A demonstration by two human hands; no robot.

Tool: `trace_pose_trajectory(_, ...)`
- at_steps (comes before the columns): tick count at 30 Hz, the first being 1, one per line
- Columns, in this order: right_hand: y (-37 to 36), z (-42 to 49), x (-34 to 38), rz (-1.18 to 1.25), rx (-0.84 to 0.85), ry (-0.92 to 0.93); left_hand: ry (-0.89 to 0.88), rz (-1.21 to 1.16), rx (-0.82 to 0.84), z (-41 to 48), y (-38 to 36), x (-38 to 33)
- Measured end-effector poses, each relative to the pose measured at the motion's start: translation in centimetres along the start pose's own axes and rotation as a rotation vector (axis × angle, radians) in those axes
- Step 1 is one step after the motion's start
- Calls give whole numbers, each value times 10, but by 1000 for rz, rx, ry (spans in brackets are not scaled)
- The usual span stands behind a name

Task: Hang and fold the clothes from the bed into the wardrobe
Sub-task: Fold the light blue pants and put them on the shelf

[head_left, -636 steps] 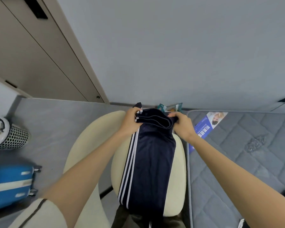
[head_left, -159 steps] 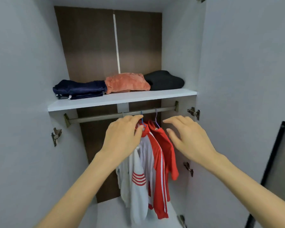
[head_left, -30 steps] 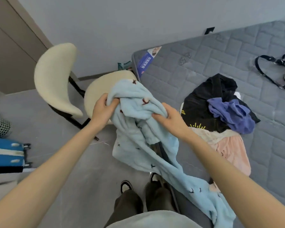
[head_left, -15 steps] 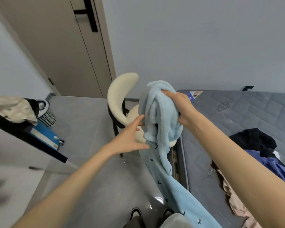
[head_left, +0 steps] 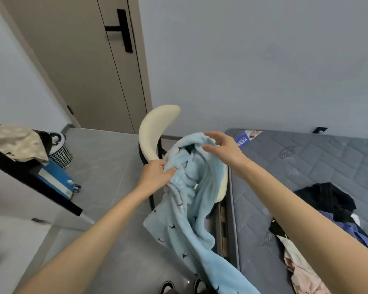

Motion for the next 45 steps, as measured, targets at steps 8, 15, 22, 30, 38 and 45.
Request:
trace_pose_trajectory(8,-65,-36,-86,-233,469,-150,184,-425,-45,7,8,-19)
trace_pose_trajectory(15,-75,-18,-39,43,325,66,246,-751,-245,1,68,-14)
trace_pose_trajectory(22,-107,3,83,-31,525,345,-333,5,-124,-15,130,-43)
trace_pose_trajectory(30,-152,-3,126,-200,703,456,-285,367,-211,-17,185,-22)
trace_pose_trajectory(38,-187,-16,108,-280,881,299,-161,43,-334,-37,211,-21)
trace_pose_trajectory(45,-203,-13,83,-444,818,319,-154,-35,-586,-86,254,-24)
Point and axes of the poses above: each hand's wrist, its own z-axis towards the middle knuckle, its own y-axis out of the back of the hand, x = y × z, the point moved 10 cm from there along z, towards the middle knuckle, and after that the axes turned 9 degrees about z, right-handed, at the moved point
